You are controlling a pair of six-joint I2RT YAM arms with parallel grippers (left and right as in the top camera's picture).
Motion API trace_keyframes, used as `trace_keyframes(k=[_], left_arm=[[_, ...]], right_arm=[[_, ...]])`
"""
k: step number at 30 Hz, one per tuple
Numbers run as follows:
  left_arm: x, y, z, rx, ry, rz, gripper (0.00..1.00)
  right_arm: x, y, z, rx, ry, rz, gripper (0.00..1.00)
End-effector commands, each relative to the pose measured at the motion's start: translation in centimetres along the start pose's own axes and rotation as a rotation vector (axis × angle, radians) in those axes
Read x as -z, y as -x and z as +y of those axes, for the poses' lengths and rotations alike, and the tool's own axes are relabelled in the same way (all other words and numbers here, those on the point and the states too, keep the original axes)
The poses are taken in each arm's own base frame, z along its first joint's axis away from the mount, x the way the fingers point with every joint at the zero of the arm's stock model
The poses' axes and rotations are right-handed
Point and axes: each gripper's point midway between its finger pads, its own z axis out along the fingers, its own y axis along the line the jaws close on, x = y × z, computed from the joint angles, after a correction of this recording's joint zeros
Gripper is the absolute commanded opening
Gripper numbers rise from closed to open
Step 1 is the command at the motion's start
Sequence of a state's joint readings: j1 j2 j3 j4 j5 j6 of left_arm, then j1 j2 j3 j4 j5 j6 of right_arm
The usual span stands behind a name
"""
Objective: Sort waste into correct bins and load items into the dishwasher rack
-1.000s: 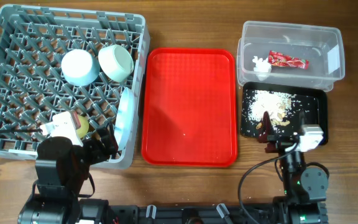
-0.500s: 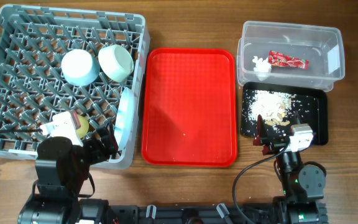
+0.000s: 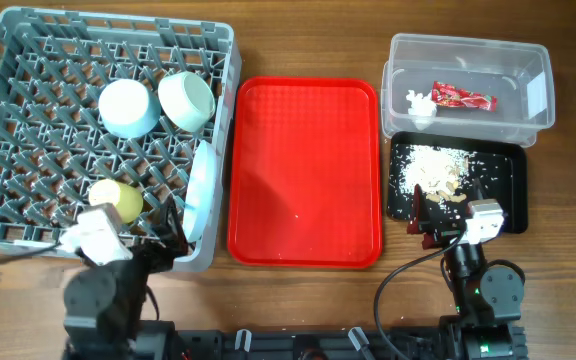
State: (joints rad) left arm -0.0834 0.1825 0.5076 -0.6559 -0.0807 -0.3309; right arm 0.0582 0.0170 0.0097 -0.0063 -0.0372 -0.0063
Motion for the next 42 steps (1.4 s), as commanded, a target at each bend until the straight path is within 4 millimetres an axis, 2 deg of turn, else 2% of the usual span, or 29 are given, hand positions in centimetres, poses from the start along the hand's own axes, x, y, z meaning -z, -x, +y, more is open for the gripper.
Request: trace_keyframes(k=[1,3,5,7,13,17,26,29,42], left_arm=[[-1.6,-3.1,0.3,-0.012,-0.071,-0.056,1.0],[-2.9,-3.9,0.2,-0.017,-0.101,-0.08,1.0],[-4.1,-4.7,-1.4,-0.123,-0.211,-0.12,1.0],[-4.9,-6.1,-2.1,-0.15,-0.278,-0.116,1.0],[-4.9,-5.8,-2.2,-0.16,-0.281,-0.13,1.0],[-4.7,-6.1,-2.8,-0.233,-0.313,-0.129,1.0],[-4.9,-5.4,-1.7,-0.22,-0.275,-0.149,1.0],[-5.0,-5.1,-1.2,-0.292,-0.248,-0.168,1.0],[-5.3,-4.7,0.7,-0.277,-0.133,-0.183,1.0]], right_arm=[[0.1,0.3,0.3,0.018,0.015,-0.015,1.0],[0.1,0.3,0.3,0.017,0.015,-0.015,1.0],[0.1,0.3,0.3,0.018,0.015,-0.015,1.0],[0.1,0.3,0.3,0.018,0.015,-0.015,1.0],[0.1,0.3,0.3,0.017,0.015,-0.015,1.0],[0.1,0.3,0.3,0.018,0.015,-0.015,1.0],[0.1,0.3,0.3,0.018,0.015,-0.015,1.0],[0.1,0.3,0.3,0.017,0.015,-0.015,1.0],[0.1,0.3,0.3,0.018,0.015,-0.015,1.0]])
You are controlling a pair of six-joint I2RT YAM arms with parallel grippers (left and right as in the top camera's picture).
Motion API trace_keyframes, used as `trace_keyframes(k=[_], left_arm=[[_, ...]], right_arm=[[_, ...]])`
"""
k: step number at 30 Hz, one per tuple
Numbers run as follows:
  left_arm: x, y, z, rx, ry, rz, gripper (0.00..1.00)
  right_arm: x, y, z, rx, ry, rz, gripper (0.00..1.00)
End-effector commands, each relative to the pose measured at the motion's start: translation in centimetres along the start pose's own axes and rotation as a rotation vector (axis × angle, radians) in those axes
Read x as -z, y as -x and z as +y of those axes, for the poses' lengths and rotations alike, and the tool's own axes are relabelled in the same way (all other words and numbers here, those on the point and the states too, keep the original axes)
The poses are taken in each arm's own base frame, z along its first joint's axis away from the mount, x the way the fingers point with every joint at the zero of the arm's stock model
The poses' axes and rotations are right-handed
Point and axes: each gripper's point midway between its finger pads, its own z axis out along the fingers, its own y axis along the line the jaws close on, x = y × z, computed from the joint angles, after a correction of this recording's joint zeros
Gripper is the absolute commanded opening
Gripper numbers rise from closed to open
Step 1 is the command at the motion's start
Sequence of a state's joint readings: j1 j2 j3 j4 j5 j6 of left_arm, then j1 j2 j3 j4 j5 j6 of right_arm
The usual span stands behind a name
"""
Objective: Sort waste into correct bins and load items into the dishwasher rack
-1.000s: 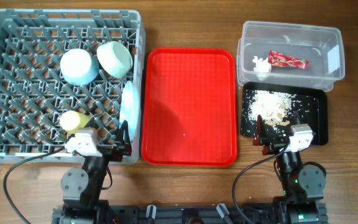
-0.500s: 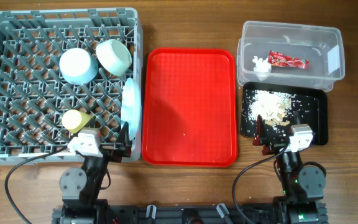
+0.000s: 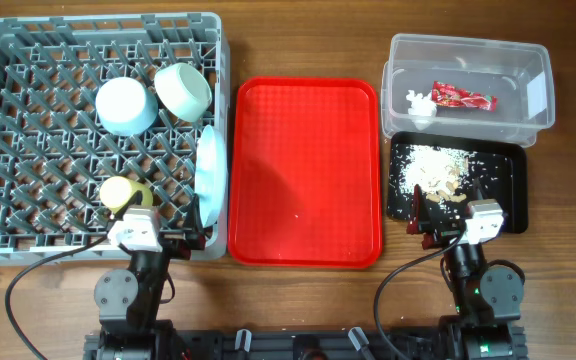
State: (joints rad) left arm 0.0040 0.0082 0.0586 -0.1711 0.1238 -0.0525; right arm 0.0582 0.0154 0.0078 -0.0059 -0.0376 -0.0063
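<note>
The grey dishwasher rack (image 3: pixel 28 150) sits square at the left and holds a light blue bowl (image 3: pixel 128 106), a pale green cup (image 3: pixel 185 90), a yellow cup (image 3: pixel 120 192) and a light blue plate (image 3: pixel 208 175) standing on edge. The red tray (image 3: pixel 304 170) in the middle is bare. A clear bin (image 3: pixel 528 60) holds a red wrapper (image 3: pixel 463 97) and white crumpled waste (image 3: pixel 418 103). Food scraps (image 3: pixel 438 172) lie in the black tray (image 3: pixel 513 205). My left gripper (image 3: pixel 180 240) is at the rack's front edge. My right gripper (image 3: pixel 423 228) is at the black tray's near left corner, holding nothing.
Cables run from both arm bases along the table's front edge. Bare wood shows between the red tray and the bins, and behind the rack.
The rack, which stood skewed, now stands square and a little further left. My left wrist has moved right, to the rack's front edge. The right arm has not moved.
</note>
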Motion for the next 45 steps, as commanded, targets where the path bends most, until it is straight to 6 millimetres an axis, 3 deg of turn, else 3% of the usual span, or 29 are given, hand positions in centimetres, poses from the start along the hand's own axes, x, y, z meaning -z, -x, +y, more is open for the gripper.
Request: trace_keyframes(k=[1,45], left_arm=[[-0.03,-0.16,0.69,-0.02,0.035,-0.002,1.0],[-0.07,-0.27,-0.07,-0.078,0.004,0.002,1.0]], right_arm=[[0.07,0.34,0.26,0.017,0.015,-0.015,1.0],[0.07,0.34,0.26,0.018,0.015,-0.015,1.0]])
